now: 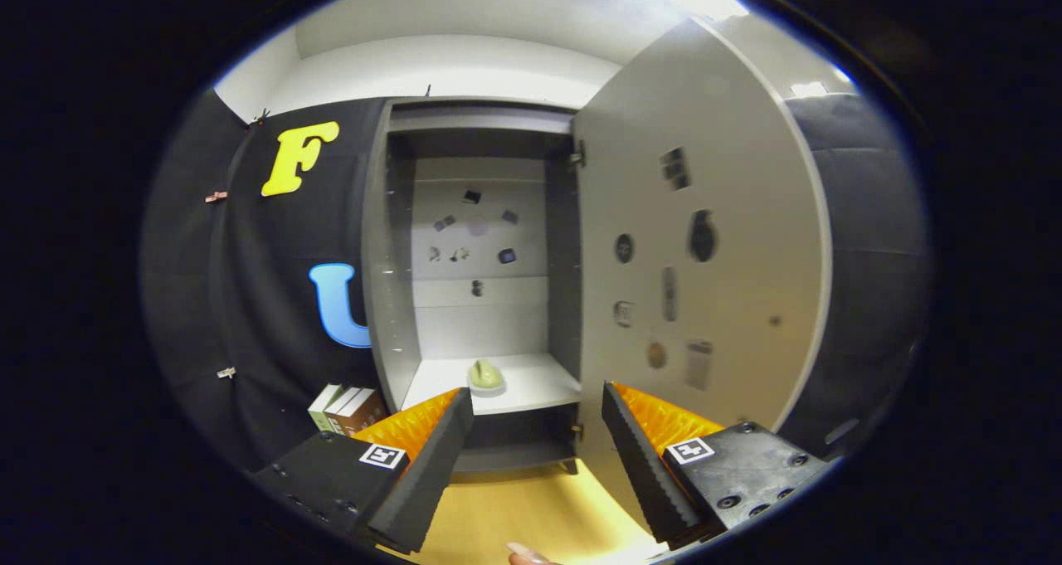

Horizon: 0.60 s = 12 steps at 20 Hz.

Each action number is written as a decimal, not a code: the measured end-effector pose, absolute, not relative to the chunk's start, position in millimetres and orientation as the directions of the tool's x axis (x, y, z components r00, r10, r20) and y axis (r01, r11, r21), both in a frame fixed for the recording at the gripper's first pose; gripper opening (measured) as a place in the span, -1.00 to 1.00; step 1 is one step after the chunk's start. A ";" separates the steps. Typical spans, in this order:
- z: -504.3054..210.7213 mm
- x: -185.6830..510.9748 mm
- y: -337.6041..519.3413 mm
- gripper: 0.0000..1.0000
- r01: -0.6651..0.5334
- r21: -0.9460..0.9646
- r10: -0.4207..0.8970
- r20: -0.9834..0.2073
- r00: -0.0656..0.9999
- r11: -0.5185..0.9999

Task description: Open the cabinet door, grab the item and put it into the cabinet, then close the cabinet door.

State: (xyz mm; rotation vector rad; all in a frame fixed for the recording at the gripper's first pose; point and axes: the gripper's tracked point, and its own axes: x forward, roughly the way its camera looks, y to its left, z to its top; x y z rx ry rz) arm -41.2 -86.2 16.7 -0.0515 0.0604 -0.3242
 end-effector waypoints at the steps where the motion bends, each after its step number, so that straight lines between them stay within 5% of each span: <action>1: 22.1 -54.7 -99.1 0.96 0.333 -0.056 -0.335 -0.033 0.942 0.941; 12: 31.5 -137.7 -268.4 0.94 0.340 -0.038 -0.341 -0.024 0.940 0.940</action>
